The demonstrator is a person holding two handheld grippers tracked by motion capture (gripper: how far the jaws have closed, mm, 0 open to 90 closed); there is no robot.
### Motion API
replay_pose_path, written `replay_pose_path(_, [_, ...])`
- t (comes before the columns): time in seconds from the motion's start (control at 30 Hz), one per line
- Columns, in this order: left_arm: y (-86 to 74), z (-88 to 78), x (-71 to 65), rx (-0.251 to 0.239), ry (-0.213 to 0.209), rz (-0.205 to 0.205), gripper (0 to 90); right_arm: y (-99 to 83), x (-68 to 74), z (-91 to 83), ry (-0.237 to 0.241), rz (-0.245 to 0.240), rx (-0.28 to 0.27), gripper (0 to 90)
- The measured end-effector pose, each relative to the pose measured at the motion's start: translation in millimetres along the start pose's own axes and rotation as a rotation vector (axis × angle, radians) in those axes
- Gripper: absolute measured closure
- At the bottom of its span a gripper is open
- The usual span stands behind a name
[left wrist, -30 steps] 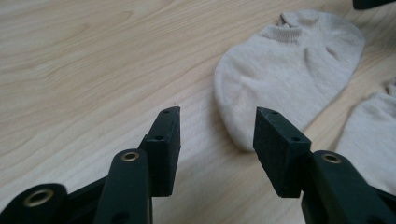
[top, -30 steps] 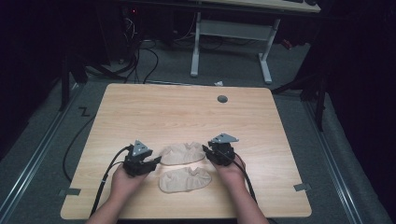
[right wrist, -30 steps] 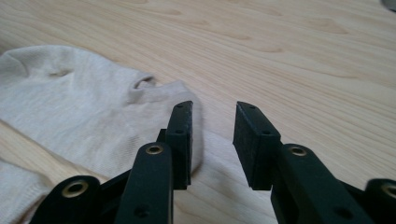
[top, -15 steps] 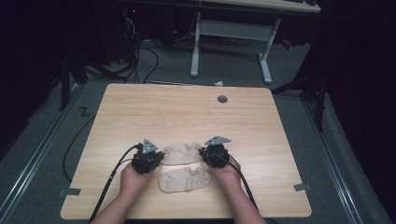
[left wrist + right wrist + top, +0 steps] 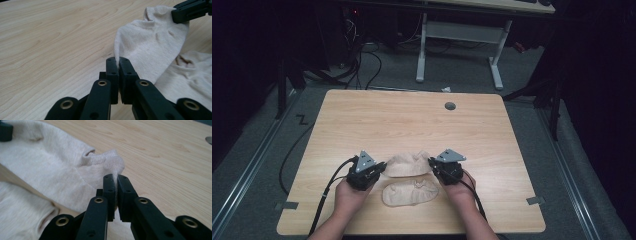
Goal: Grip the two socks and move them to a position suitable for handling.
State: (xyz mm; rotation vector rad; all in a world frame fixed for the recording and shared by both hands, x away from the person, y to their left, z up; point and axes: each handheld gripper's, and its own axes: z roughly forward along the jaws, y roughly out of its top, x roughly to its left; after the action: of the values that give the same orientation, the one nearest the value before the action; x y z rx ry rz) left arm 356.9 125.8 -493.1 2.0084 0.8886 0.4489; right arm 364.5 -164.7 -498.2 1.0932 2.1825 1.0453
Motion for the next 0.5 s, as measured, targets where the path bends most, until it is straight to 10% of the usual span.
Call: replay_pose_path(0.5, [-21.3,-23.5,-41.3,0.107,-0.095,0.036,87.0,-26.1,24.7,-46.2,0.06,-0.072,0.005,85.8])
